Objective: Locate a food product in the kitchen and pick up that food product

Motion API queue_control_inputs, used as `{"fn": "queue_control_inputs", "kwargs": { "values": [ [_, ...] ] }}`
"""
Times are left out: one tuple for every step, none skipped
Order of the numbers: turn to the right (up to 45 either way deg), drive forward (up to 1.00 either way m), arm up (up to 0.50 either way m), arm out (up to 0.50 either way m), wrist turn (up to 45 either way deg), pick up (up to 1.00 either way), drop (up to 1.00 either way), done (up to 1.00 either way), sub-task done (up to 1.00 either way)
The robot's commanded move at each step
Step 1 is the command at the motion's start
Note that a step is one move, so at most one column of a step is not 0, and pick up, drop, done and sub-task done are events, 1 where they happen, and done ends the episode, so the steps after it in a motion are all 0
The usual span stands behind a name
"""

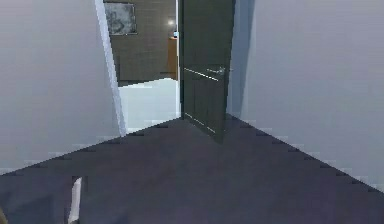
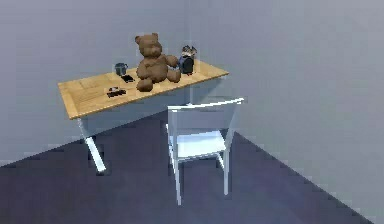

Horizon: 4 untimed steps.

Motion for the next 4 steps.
{"fn": "queue_control_inputs", "kwargs": {
  "values": [
    [-6.0,0.00,0.00,0.00,0.0,0.00,0.00,0.00,0.00],
    [0.0,0.70,0.00,0.00,0.0,0.00,0.00,0.00,0.00],
    [-6.0,0.00,0.00,0.00,0.0,0.00,0.00,0.00,0.00],
    [0.0,1.00,0.00,0.00,0.0,0.00,0.00,0.00,0.00]
  ]
}}
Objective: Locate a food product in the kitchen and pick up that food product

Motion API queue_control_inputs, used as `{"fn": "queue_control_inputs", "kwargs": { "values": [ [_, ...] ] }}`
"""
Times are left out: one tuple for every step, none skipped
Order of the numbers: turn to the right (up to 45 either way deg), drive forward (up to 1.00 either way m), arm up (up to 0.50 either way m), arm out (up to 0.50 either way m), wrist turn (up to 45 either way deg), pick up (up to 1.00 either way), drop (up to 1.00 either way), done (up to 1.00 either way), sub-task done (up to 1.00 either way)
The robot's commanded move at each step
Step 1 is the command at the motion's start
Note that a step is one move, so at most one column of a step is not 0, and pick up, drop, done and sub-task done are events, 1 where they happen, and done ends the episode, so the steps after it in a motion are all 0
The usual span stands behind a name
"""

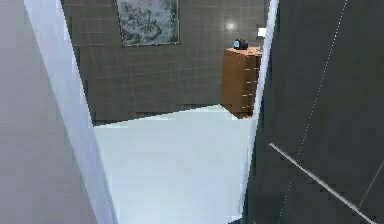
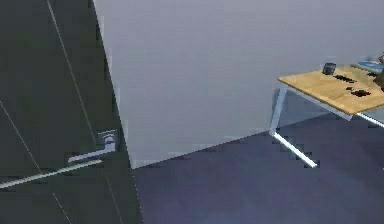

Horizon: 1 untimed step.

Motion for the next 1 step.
{"fn": "queue_control_inputs", "kwargs": {
  "values": [
    [0.0,1.00,0.00,0.00,0.0,0.00,0.00,0.00,0.00]
  ]
}}
